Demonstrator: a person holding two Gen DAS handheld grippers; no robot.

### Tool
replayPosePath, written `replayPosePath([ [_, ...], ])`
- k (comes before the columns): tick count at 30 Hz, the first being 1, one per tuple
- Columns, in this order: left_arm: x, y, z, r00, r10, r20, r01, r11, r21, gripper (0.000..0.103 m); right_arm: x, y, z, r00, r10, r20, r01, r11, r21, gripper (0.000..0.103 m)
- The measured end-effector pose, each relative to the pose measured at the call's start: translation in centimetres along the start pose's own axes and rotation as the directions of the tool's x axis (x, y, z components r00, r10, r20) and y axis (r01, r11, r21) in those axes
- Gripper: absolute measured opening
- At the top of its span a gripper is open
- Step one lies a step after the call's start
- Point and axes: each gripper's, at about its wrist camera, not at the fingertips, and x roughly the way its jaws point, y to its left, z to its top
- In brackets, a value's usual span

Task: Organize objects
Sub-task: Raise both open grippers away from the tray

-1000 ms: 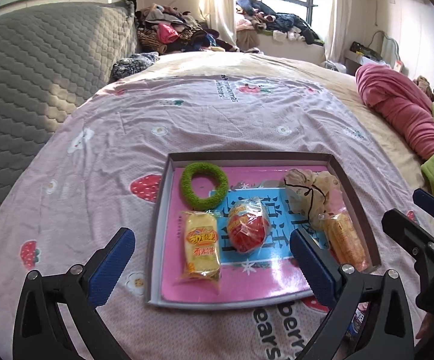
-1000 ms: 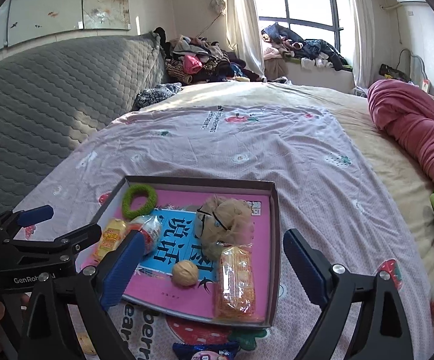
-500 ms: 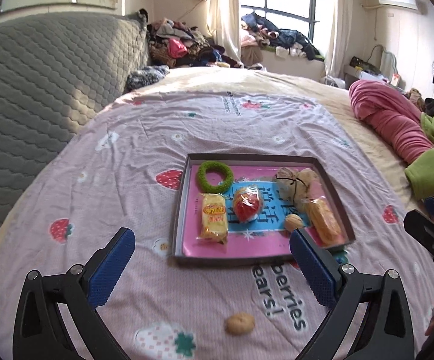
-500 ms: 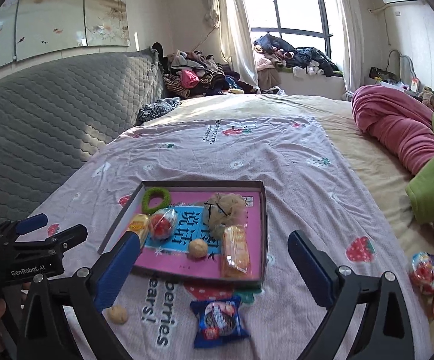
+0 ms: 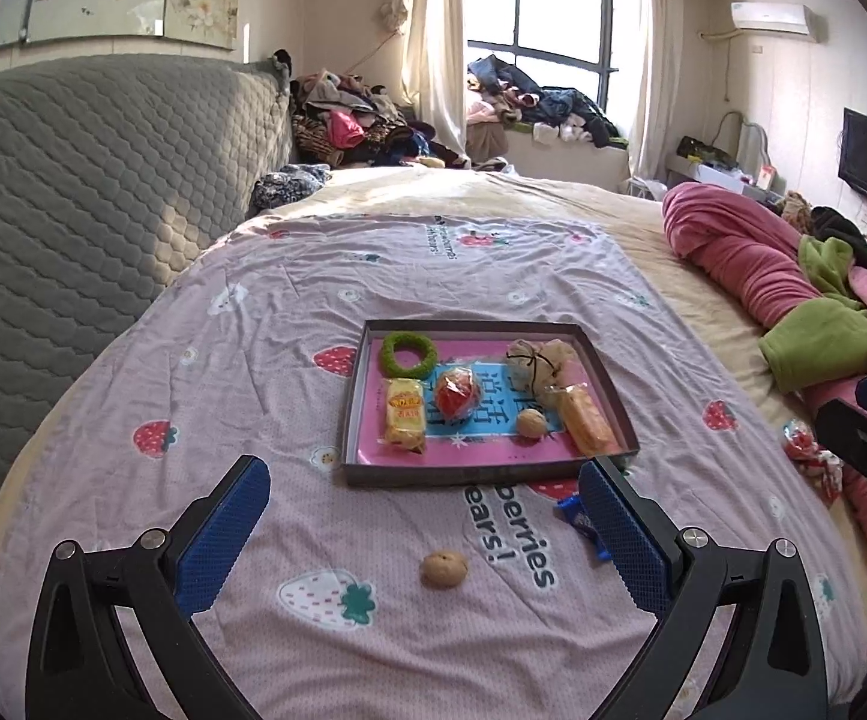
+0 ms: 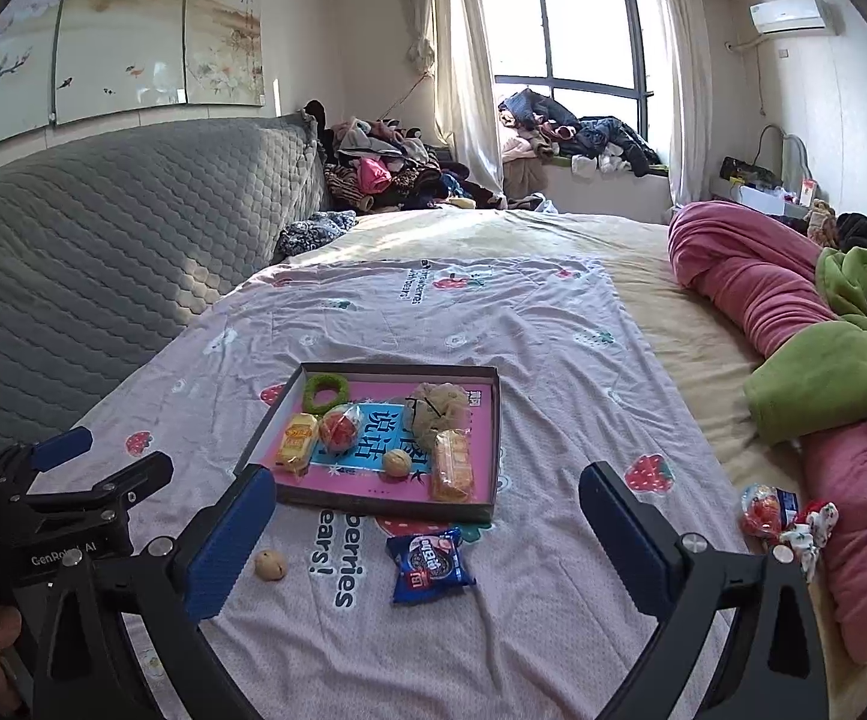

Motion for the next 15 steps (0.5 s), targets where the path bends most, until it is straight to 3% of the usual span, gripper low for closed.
replayPosePath([
  [15, -2.7, -0.4, -2.7, 1.000, 0.001, 0.004, -0.001, 1.000, 0.015, 0.103, -2.4, 1.5, -2.6, 1.000, -0.005, -0.027, 0.003, 0.999, -0.049, 0.102],
])
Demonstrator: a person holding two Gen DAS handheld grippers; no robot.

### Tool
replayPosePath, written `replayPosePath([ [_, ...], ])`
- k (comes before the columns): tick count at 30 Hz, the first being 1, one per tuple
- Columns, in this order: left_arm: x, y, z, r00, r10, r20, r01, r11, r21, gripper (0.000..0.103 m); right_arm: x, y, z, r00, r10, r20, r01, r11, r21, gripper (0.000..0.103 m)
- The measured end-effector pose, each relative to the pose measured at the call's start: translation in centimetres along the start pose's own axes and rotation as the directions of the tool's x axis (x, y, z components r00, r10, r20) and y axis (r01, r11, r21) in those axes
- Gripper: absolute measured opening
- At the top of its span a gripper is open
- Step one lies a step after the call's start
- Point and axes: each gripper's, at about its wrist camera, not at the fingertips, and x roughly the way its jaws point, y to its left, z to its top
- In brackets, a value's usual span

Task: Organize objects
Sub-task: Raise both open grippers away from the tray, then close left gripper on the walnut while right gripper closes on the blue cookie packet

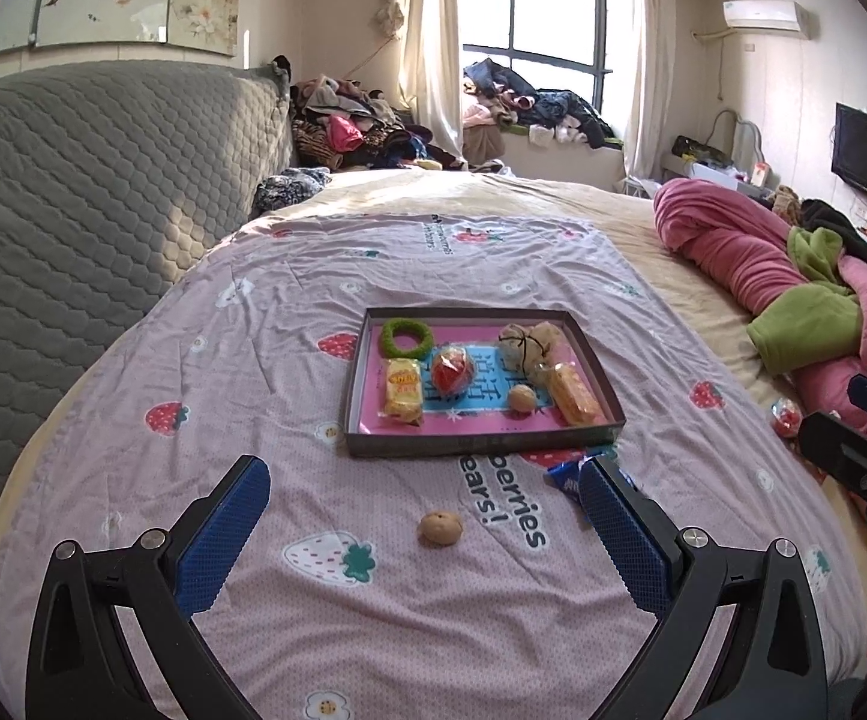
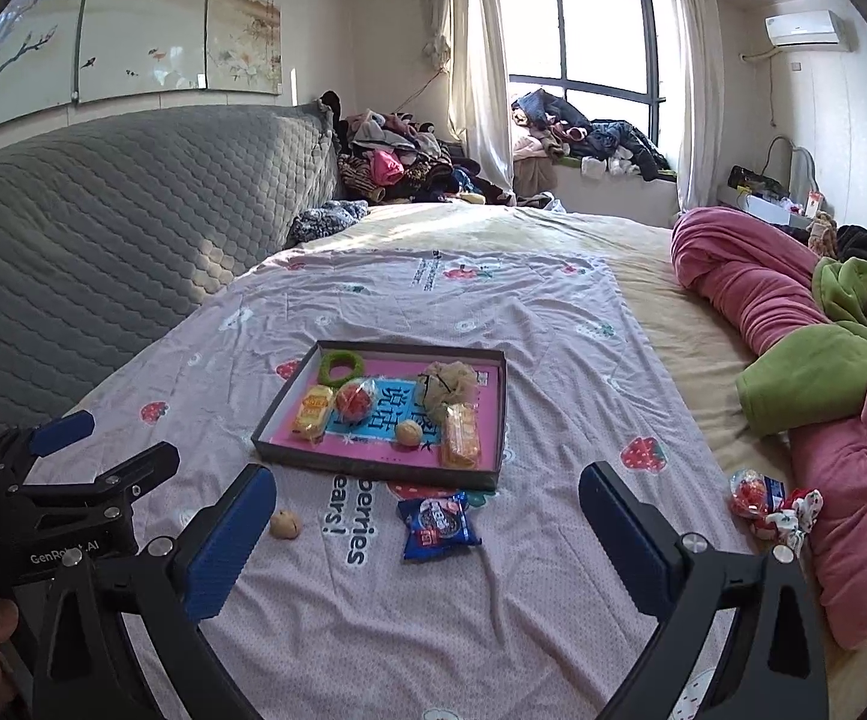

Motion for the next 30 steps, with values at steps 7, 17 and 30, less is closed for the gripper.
replayPosePath([
  [7, 0.0, -0.7, -1.4, 1.000, -0.013, -0.021, 0.014, 1.000, 0.011, 0.103, 0.0, 0.6, -1.7, 1.000, 0.006, -0.016, -0.007, 1.000, -0.020, 0.102],
  [17, 1.4, -1.0, -2.7, 0.999, -0.010, -0.049, 0.011, 1.000, 0.020, 0.103, 0.9, 0.6, -2.9, 0.999, 0.004, -0.044, -0.005, 0.999, -0.034, 0.102],
  [30, 7.8, -1.9, -6.2, 0.987, -0.001, -0.159, 0.009, 0.999, 0.052, 0.103, 6.9, -0.3, -5.9, 0.988, -0.007, -0.154, -0.002, 0.999, -0.053, 0.102],
])
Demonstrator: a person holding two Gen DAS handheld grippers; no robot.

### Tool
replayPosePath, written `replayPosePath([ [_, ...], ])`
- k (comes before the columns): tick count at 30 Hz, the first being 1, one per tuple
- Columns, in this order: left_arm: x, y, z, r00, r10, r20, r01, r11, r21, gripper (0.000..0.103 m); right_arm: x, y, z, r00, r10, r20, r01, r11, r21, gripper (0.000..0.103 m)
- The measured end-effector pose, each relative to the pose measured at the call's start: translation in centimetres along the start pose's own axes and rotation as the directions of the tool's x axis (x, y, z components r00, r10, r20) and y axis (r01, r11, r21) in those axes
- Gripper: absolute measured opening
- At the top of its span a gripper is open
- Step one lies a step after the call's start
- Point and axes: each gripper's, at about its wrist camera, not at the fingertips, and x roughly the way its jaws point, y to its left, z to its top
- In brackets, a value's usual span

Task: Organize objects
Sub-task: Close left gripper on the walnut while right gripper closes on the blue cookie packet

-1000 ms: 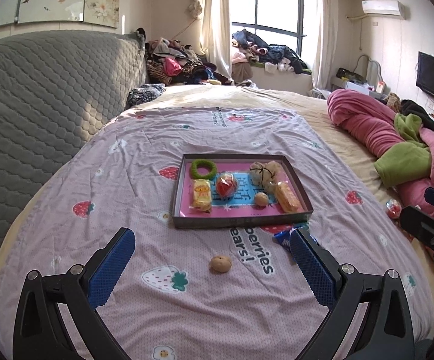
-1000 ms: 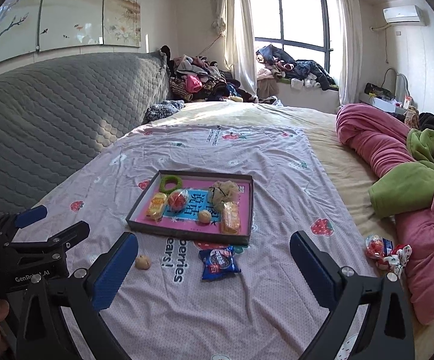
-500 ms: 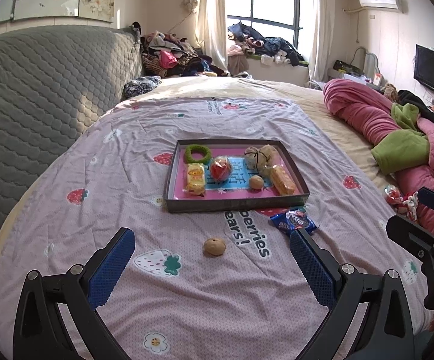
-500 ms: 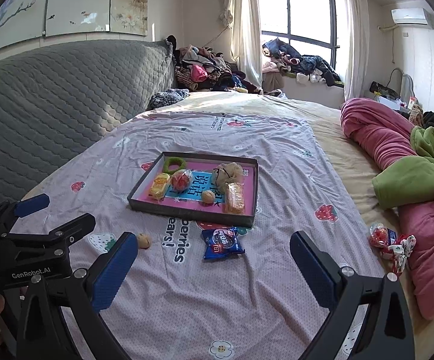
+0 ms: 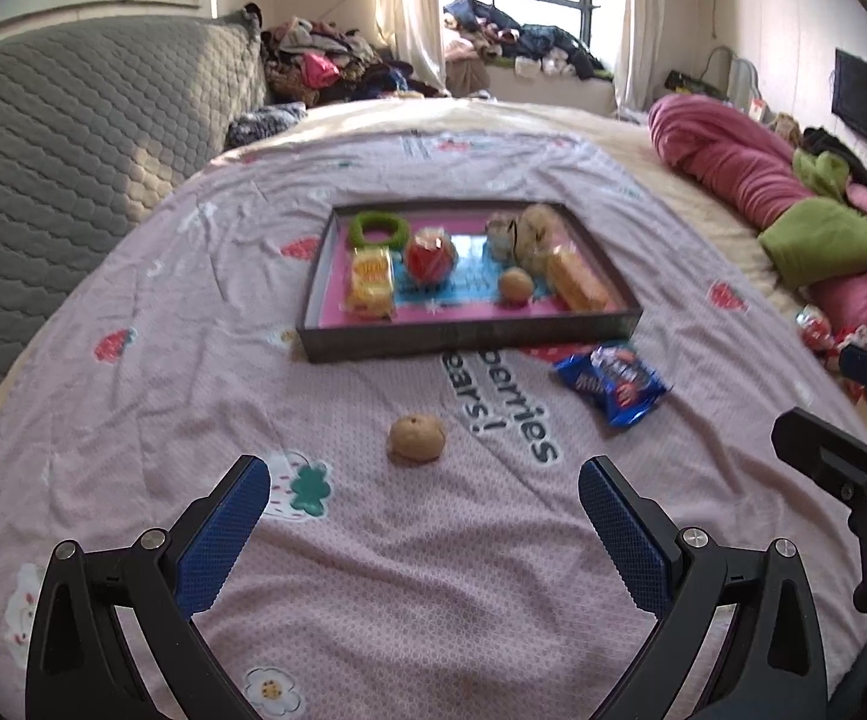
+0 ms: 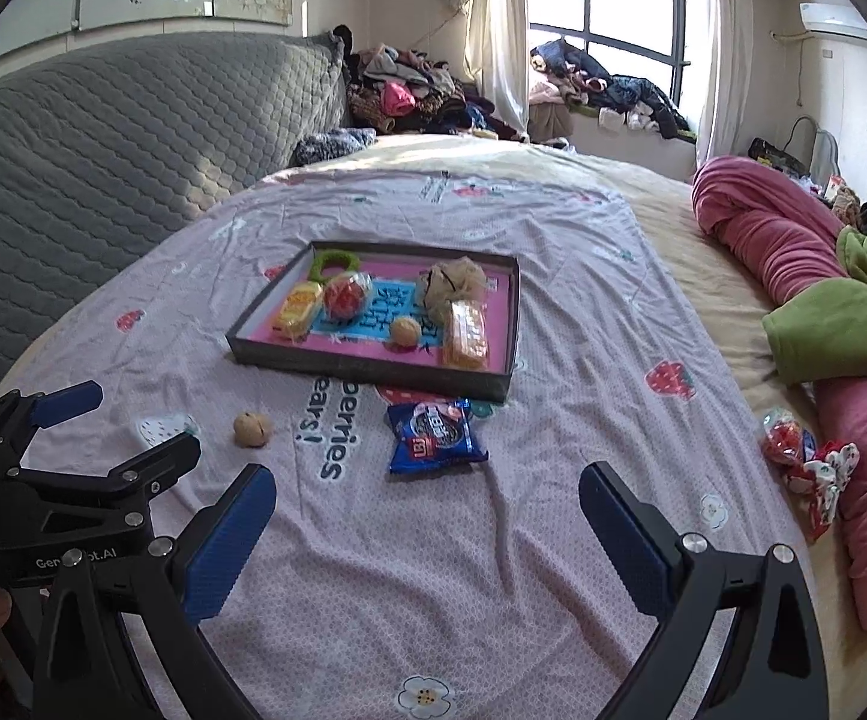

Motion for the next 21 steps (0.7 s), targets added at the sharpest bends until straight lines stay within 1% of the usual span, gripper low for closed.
replayPosePath([
  [4, 2.7, 0.0, -0.5, 0.999, -0.001, -0.034, 0.001, 1.000, -0.001, 0.103, 2.7, -0.4, -0.4, 0.999, -0.004, -0.032, 0.004, 1.000, -0.004, 0.102],
  [7, 4.6, -0.1, -0.4, 0.999, 0.012, -0.046, -0.012, 1.000, 0.001, 0.103, 4.8, -0.8, -0.3, 0.999, -0.004, -0.049, 0.004, 1.000, 0.000, 0.102],
  [11, 6.9, 0.0, -0.2, 0.998, 0.026, -0.059, -0.025, 1.000, 0.008, 0.103, 7.2, -1.1, 0.2, 0.998, 0.006, -0.064, -0.006, 1.000, 0.005, 0.102],
  [15, 9.0, 0.6, 0.0, 0.997, 0.030, -0.074, -0.030, 1.000, 0.001, 0.103, 10.3, -0.8, 0.9, 0.995, 0.018, -0.100, -0.019, 1.000, -0.008, 0.102],
  [19, 10.9, 1.1, 0.1, 0.995, 0.020, -0.095, -0.021, 1.000, -0.008, 0.103, 13.8, -0.5, 1.1, 0.988, 0.008, -0.156, -0.012, 1.000, -0.026, 0.102],
  [21, 11.6, 1.2, 0.2, 0.995, 0.010, -0.100, -0.011, 1.000, -0.008, 0.102, 14.8, -0.5, 1.1, 0.987, 0.003, -0.163, -0.007, 1.000, -0.019, 0.102],
])
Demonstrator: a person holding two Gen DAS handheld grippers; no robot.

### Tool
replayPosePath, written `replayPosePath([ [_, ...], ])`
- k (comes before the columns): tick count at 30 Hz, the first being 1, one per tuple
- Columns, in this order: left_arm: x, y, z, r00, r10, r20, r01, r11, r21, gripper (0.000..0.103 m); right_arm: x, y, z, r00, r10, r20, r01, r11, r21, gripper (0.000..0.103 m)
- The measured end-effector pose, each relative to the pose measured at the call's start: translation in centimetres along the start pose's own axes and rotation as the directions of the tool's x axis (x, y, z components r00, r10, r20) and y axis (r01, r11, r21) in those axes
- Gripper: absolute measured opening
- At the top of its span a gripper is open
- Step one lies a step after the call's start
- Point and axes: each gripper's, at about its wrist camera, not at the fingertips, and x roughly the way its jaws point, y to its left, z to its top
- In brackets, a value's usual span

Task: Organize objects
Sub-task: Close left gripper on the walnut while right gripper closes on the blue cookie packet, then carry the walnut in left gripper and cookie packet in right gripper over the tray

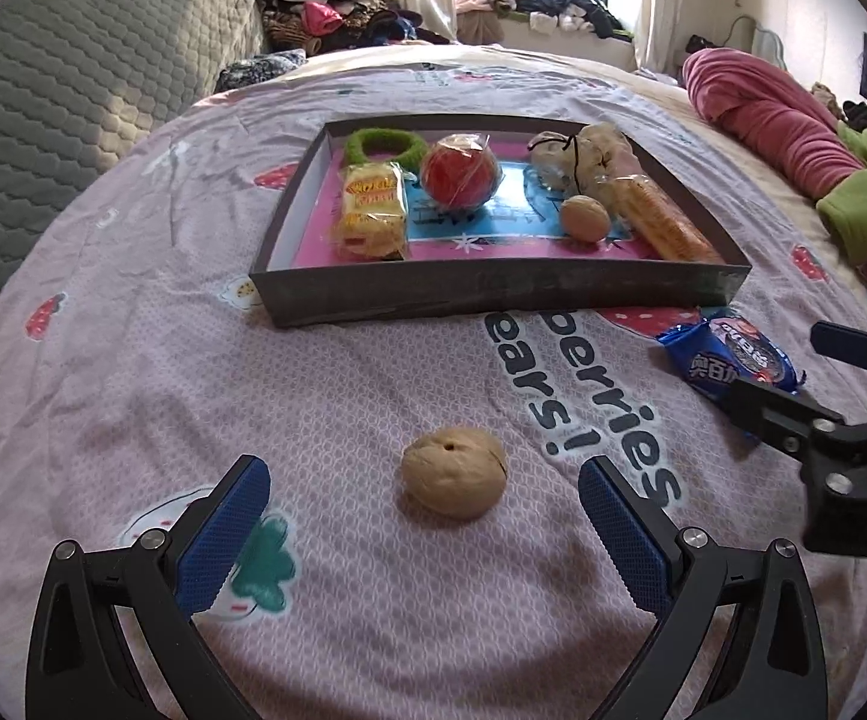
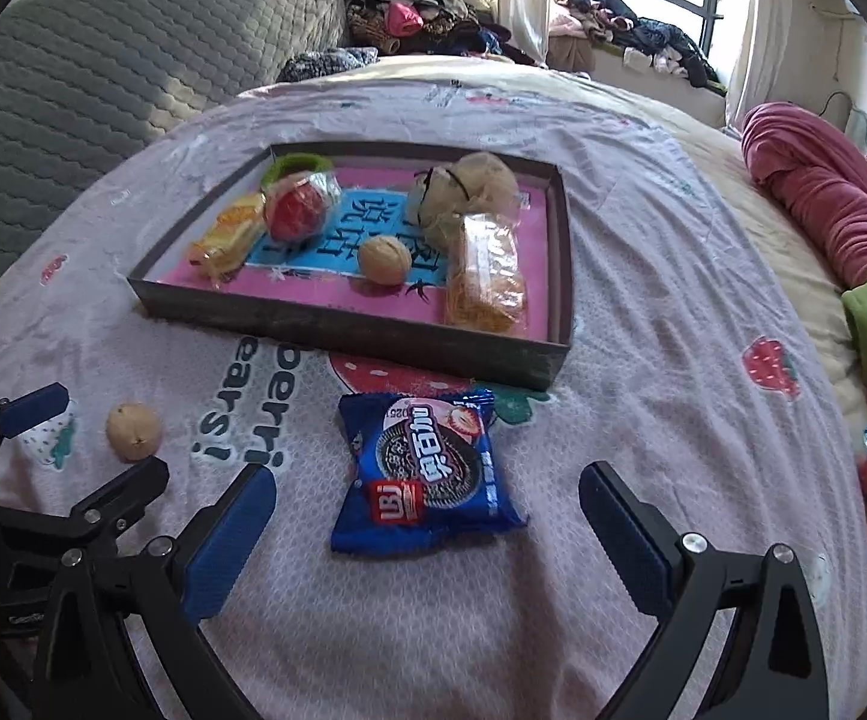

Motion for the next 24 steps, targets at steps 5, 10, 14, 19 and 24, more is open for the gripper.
replayPosePath([
  [5, 1.1, 0.0, 0.2, 1.000, -0.014, -0.013, 0.014, 1.000, 0.004, 0.090, 1.7, -0.1, 0.3, 1.000, 0.005, -0.020, -0.005, 1.000, 0.010, 0.102],
  [10, 1.5, -0.1, 0.2, 1.000, -0.021, -0.022, 0.022, 1.000, 0.008, 0.063, 3.0, 0.1, 0.2, 0.999, -0.006, -0.047, 0.005, 1.000, -0.008, 0.083],
  [14, 1.1, -0.3, 0.1, 0.999, -0.037, -0.019, 0.037, 0.999, 0.010, 0.041, 3.1, 0.2, 0.0, 0.999, 0.003, -0.044, -0.004, 1.000, -0.005, 0.072],
  [19, 0.7, -0.5, -0.1, 0.996, -0.082, -0.026, 0.082, 0.997, 0.002, 0.036, 2.6, 0.2, 0.0, 0.999, 0.022, -0.038, -0.023, 1.000, -0.012, 0.057],
  [24, 0.4, -0.5, -0.3, 0.995, -0.090, -0.032, 0.090, 0.996, 0.001, 0.036, 1.8, 0.4, -0.2, 0.999, 0.036, -0.033, -0.037, 0.999, -0.011, 0.057],
])
